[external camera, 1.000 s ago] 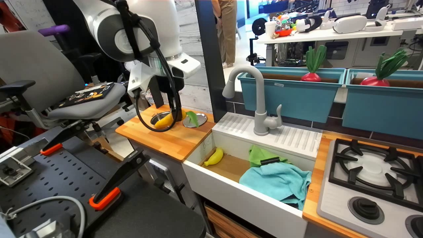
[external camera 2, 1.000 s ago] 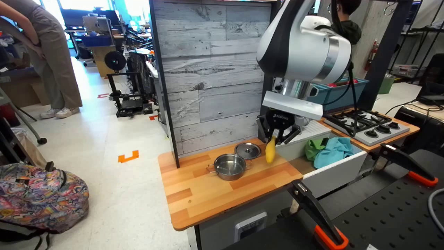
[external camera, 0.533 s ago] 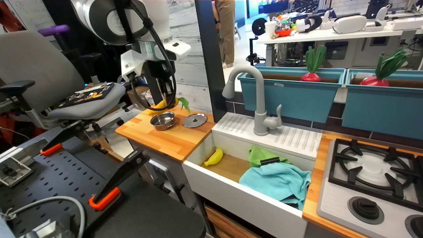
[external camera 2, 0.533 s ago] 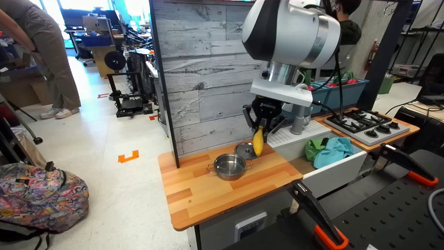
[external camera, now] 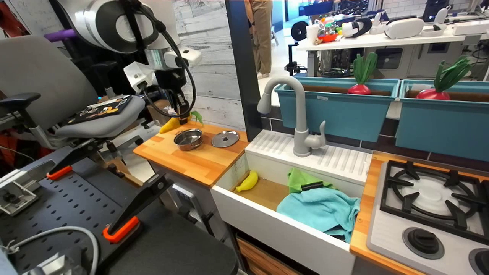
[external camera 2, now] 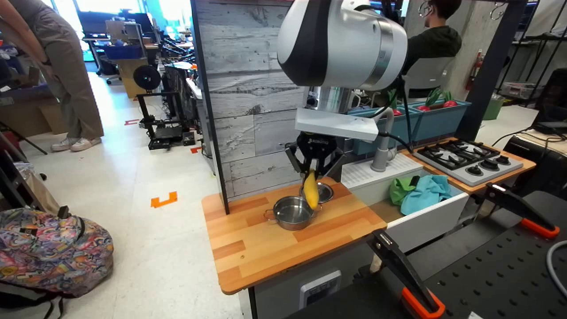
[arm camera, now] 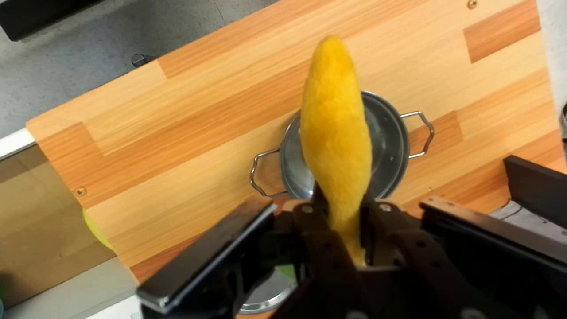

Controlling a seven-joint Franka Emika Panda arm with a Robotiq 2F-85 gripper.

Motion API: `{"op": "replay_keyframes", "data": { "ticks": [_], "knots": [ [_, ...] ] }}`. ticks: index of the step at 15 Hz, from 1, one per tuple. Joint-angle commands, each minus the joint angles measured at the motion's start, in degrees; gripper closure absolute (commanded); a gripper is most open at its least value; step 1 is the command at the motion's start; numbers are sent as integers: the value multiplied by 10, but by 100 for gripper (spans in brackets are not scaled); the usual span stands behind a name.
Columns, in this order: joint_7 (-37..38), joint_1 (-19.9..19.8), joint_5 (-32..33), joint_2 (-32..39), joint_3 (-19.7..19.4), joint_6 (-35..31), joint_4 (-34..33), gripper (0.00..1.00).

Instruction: Put the carrot on the silver pot

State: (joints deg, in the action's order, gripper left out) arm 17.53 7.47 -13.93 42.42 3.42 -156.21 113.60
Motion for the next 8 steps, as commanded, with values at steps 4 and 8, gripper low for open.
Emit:
{"op": "replay_keyframes", "data": {
  "ticks": [4, 8],
  "knots": [
    [27, 49, 44, 49, -37, 17, -53, 97],
    [33, 60, 52, 87, -47, 27, -95, 97]
  ]
}}
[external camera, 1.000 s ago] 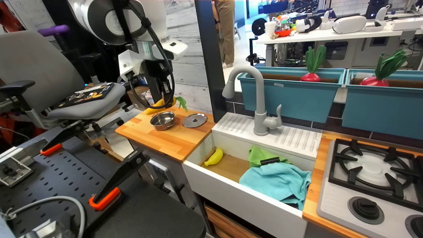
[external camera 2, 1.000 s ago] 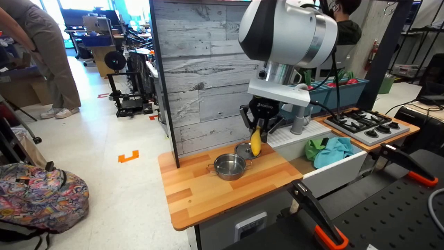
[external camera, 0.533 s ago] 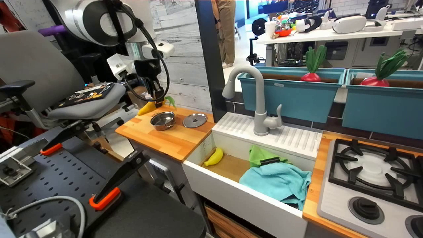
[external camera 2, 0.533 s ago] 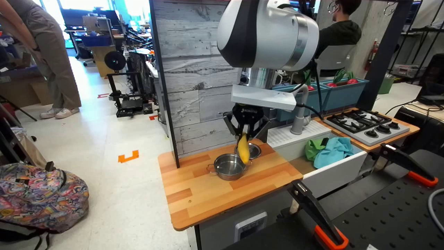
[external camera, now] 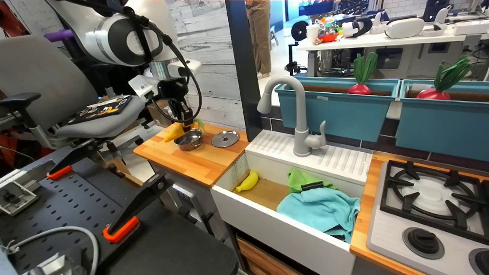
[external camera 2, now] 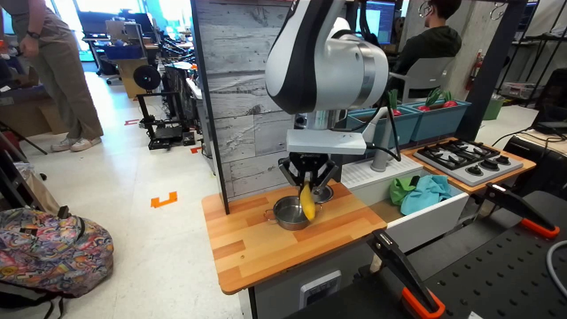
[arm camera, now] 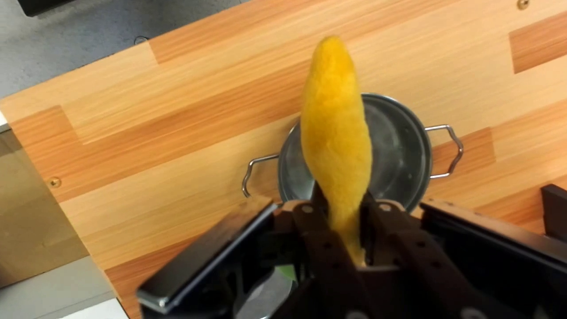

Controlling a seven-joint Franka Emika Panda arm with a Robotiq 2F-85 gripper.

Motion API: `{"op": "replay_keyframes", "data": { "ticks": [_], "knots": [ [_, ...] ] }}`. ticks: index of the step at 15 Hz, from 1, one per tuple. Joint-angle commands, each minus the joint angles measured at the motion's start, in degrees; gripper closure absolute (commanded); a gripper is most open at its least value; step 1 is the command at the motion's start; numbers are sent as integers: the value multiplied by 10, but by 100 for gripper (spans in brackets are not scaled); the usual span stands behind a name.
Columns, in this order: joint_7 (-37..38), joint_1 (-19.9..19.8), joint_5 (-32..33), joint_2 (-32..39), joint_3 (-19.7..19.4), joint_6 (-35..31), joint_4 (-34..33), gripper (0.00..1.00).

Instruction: Put the carrot on the silver pot

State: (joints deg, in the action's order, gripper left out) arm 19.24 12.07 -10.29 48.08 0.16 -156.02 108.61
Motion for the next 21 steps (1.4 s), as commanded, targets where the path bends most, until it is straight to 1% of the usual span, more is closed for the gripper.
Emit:
{"op": "replay_keyframes", "data": {
  "ticks": [1, 8, 9, 10, 11, 14, 18, 19, 21],
  "knots": [
    [17, 17, 16, 38, -16, 29, -55, 97],
    [25, 25, 22, 84, -21, 90, -125, 97],
    [25, 23, 22, 88, -20, 94, -131, 80],
    [25, 22, 22, 91, -19, 99, -136, 60],
    [25, 21, 22, 93, -20, 105, -141, 54],
    [23, 19, 22, 97, -18, 115, -150, 31],
    [19, 17, 21, 93, -17, 109, -144, 3],
    [18, 17, 21, 85, -17, 102, -133, 0],
    [11, 15, 20, 66, -14, 94, -109, 0]
  ]
}}
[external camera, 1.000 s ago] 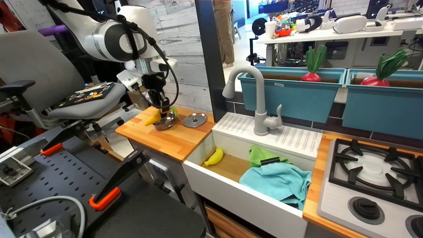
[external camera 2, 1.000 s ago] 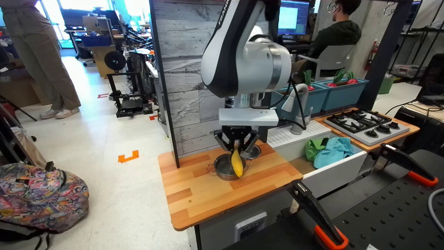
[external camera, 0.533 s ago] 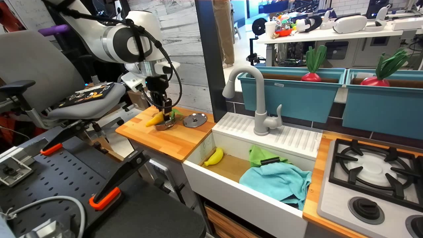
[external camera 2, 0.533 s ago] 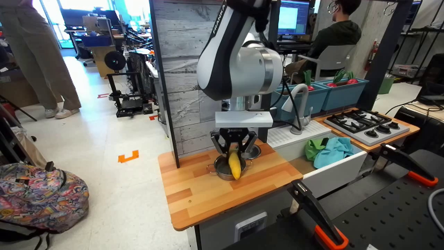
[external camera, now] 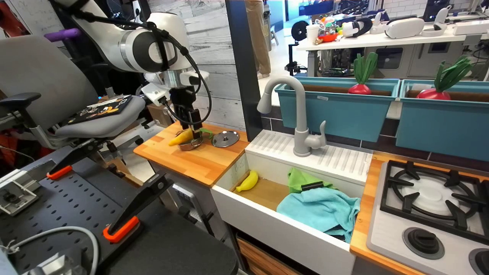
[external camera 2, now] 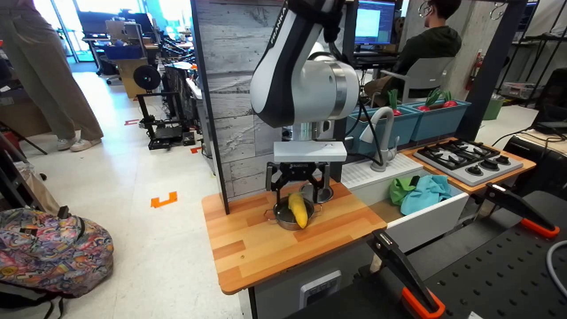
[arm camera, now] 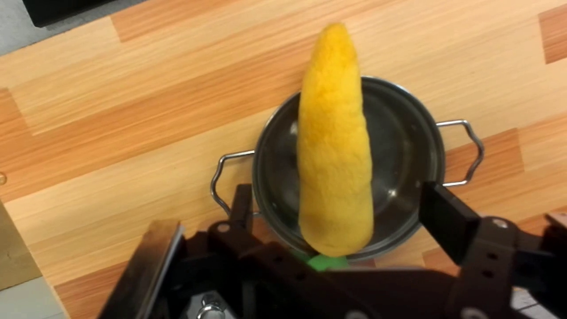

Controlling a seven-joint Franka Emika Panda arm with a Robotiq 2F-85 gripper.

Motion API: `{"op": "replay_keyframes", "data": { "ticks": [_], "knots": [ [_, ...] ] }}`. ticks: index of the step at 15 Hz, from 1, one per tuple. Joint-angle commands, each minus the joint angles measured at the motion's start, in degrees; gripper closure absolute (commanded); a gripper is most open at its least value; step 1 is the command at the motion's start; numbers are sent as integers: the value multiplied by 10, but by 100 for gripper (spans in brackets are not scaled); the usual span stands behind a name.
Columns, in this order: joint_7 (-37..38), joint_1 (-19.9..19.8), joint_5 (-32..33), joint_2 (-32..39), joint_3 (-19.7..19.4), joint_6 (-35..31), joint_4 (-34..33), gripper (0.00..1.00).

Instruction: Put the carrot on the silver pot

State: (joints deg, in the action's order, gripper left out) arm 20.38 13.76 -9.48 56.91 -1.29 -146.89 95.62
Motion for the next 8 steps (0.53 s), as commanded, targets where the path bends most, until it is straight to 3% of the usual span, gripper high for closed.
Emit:
{"op": "replay_keyframes", "data": {
  "ticks": [1, 6, 7, 8],
  "knots": [
    [-7, -4, 12, -34, 3, -4, 35, 0],
    [-39, -10, 17, -119, 6, -15, 121, 0],
    [-21, -8, 11, -64, 6, -4, 60, 0],
    [-22, -8, 11, -76, 7, -3, 70, 0]
  ]
}}
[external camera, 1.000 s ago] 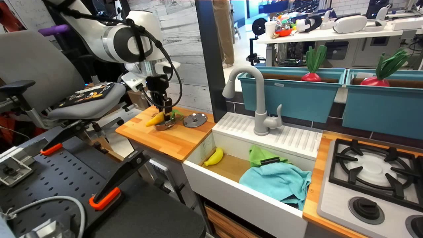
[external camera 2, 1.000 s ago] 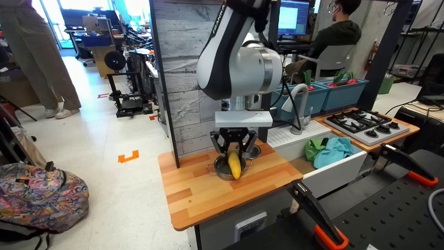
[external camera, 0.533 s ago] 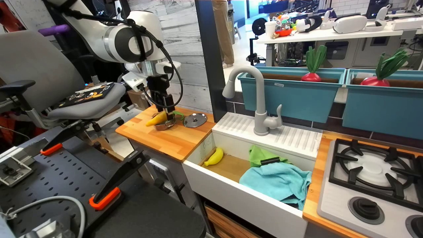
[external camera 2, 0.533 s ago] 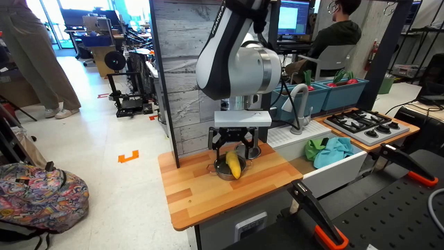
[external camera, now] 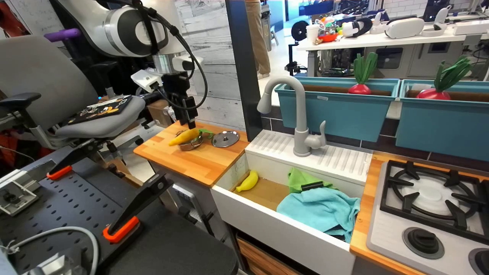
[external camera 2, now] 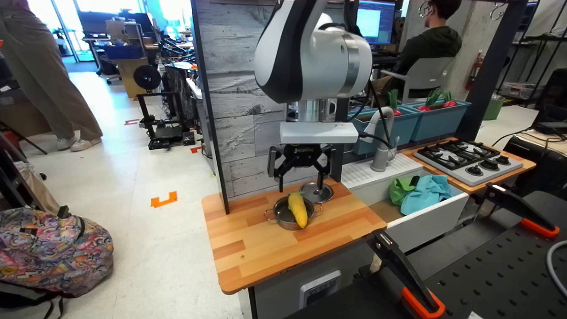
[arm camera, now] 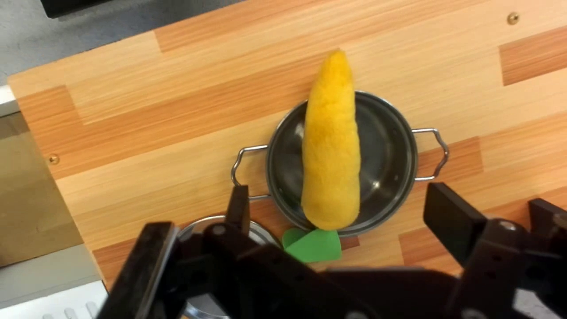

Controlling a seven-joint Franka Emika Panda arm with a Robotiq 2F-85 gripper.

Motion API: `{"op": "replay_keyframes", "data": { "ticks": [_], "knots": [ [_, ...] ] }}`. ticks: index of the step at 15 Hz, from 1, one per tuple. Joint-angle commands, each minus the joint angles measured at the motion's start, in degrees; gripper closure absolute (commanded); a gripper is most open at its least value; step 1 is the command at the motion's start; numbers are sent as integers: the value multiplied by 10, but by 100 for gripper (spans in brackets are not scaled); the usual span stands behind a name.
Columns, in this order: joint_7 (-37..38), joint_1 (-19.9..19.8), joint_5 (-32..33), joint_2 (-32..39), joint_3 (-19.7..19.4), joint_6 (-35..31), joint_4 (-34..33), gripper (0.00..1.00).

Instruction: Put the carrot on the silver pot

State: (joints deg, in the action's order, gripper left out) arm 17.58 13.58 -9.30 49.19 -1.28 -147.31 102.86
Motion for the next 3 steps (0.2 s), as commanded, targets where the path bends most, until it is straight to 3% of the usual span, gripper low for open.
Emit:
{"op": "replay_keyframes", "data": {
  "ticks": [1, 3],
  "knots": [
    [6, -7, 9, 0, 7, 1, -2, 0],
    [6, -6, 9, 7, 7, 1, -5, 0]
  ]
}}
